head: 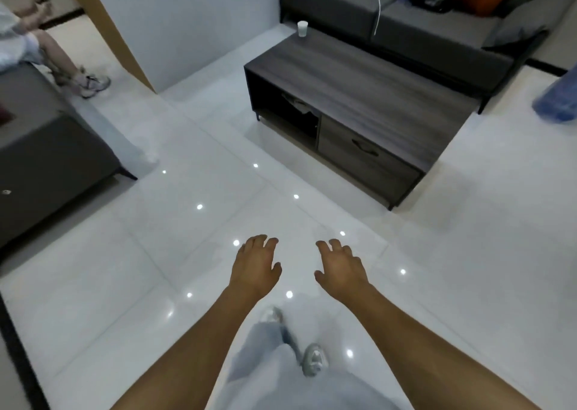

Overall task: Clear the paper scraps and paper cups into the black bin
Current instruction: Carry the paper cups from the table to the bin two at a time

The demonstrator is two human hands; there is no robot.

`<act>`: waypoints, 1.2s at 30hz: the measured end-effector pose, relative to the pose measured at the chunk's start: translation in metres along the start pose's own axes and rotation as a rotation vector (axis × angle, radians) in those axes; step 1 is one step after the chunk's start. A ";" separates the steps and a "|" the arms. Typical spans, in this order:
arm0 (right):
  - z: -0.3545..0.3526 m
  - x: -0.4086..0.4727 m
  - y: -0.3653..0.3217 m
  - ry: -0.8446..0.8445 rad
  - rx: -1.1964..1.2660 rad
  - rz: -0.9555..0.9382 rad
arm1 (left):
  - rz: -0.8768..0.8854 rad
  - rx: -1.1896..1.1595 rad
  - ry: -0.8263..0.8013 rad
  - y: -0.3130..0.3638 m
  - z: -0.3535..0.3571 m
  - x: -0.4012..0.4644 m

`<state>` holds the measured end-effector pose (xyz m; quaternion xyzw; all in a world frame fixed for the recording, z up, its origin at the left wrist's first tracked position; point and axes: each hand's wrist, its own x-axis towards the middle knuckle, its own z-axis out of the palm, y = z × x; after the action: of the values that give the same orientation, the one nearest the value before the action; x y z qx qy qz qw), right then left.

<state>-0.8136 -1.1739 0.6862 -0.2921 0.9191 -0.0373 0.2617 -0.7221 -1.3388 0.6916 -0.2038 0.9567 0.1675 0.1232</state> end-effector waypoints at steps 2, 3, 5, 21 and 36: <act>-0.016 0.039 -0.007 -0.014 -0.010 -0.013 | -0.035 -0.009 -0.008 -0.015 -0.011 0.034; -0.024 0.060 -0.012 -0.016 -0.016 -0.021 | -0.045 -0.012 -0.010 -0.023 -0.017 0.052; -0.039 0.102 -0.024 -0.020 -0.019 -0.028 | -0.055 -0.013 -0.010 -0.043 -0.030 0.088; -0.190 0.440 -0.152 -0.022 0.034 -0.086 | -0.088 -0.023 0.031 -0.186 -0.176 0.390; -0.363 0.770 -0.192 -0.012 0.025 -0.106 | -0.098 -0.052 0.047 -0.259 -0.322 0.727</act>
<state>-1.4293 -1.7916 0.6872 -0.3375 0.9002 -0.0608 0.2685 -1.3091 -1.9343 0.6950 -0.2576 0.9434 0.1813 0.1036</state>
